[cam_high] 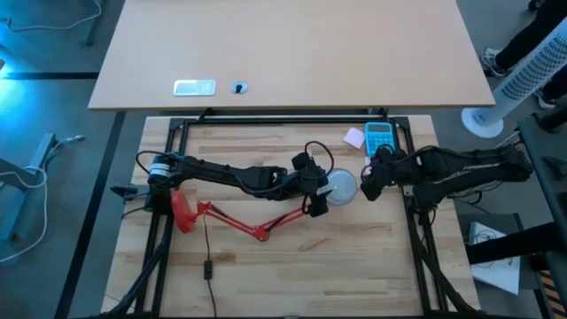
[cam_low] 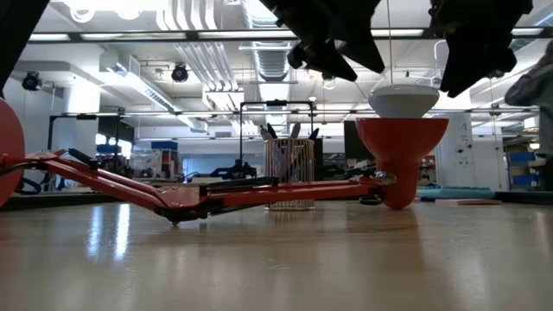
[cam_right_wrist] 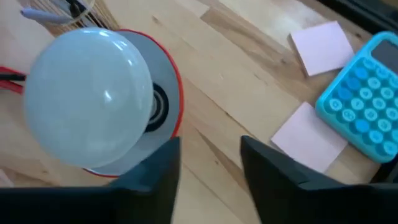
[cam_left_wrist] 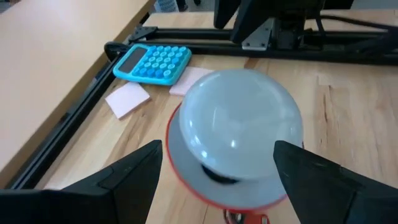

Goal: Screw lightbulb
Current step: Insert the light bulb into the lamp

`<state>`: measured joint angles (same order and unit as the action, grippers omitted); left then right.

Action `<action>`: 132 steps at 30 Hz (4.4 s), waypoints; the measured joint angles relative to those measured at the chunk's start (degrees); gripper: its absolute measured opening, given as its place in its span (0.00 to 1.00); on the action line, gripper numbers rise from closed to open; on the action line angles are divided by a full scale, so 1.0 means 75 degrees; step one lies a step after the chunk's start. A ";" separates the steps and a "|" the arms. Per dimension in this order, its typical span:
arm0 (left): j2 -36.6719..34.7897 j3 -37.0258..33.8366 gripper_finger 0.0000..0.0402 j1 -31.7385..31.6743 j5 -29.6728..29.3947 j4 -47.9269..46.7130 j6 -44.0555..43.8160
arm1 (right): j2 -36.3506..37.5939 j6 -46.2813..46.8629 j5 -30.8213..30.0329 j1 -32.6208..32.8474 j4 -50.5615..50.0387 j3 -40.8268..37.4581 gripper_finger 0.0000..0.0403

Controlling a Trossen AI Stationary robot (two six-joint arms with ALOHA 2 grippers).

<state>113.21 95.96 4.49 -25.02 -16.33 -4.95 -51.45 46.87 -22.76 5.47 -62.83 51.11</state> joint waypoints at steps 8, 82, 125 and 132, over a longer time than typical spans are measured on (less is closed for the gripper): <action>-0.0250 0.0000 0.73 0.0641 0.0302 -0.0678 -0.0806 | -0.0048 -0.0419 0.0430 -0.0434 0.0214 -0.0009 0.03; 0.0151 -0.1384 0.00 -0.0648 0.0991 0.1792 -0.1346 | -0.0888 -0.1778 0.4910 -0.2758 0.0526 0.0105 0.00; 0.0023 -0.1384 0.00 -0.0568 0.0983 0.1900 -0.1801 | -0.0816 -0.1878 0.4618 -0.2788 0.0762 0.0025 0.00; -0.0074 -0.1384 0.00 -0.0737 0.0985 0.0917 -0.1408 | -0.0485 -0.1785 0.5115 -0.2694 0.0711 0.0026 0.00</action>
<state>112.65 85.58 -1.04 -17.63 -9.45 -15.51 -55.09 33.49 15.60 -14.74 -57.50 51.31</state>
